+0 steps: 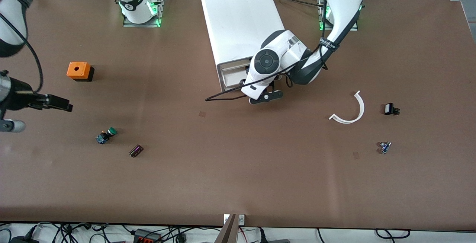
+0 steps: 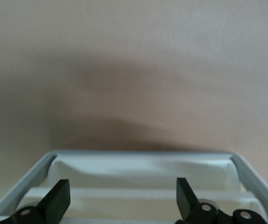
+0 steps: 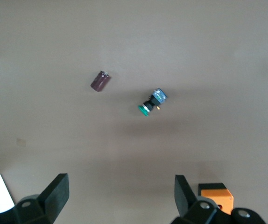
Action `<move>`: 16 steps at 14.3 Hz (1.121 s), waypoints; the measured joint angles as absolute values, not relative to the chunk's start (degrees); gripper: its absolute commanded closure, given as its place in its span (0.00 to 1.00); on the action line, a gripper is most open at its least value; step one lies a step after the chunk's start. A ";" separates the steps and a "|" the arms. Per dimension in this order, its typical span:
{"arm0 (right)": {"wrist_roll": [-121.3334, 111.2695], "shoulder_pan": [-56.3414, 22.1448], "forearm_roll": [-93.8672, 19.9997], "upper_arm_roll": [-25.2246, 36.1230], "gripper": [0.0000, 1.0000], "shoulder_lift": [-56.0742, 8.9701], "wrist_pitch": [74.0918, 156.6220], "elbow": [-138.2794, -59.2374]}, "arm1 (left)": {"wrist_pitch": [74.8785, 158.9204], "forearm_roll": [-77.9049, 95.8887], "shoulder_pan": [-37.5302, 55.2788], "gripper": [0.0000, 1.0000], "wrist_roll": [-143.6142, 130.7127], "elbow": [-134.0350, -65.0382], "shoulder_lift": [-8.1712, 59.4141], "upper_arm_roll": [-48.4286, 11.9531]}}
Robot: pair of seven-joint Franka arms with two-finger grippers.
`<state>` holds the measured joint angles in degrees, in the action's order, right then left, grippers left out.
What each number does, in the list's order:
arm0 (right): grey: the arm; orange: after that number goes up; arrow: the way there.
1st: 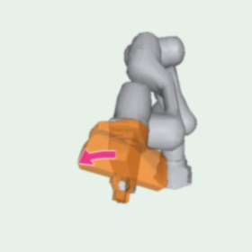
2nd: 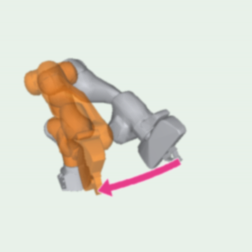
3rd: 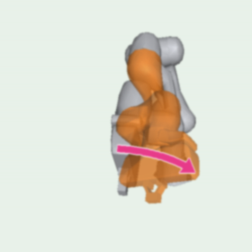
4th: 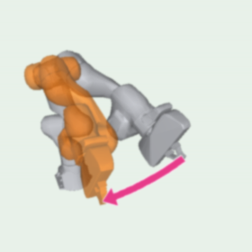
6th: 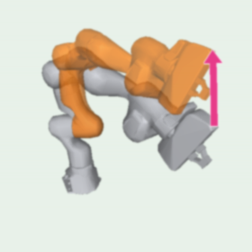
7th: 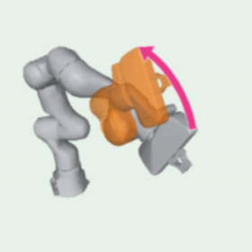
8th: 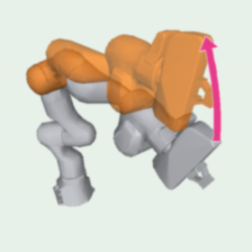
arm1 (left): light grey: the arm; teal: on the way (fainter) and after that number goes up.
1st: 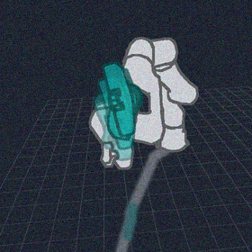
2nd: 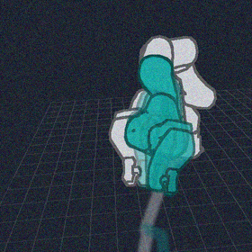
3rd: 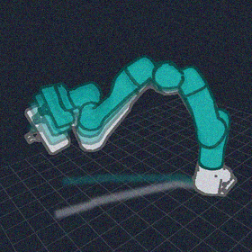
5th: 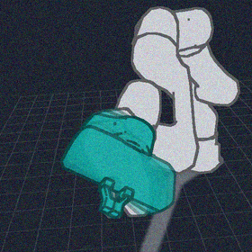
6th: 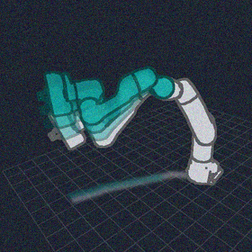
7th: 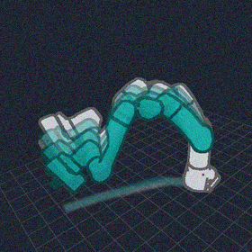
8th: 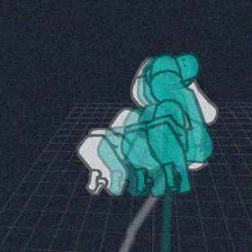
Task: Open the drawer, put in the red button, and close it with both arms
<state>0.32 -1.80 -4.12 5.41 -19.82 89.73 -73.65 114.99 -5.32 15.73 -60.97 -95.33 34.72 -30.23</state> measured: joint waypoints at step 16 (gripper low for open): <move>-2.30 -1.32 -0.93 4.79 0.00 -5.15 97.96 -95.24 | 111.57 -5.32 15.86 0.00 -61.53 -95.61 34.25 -31.68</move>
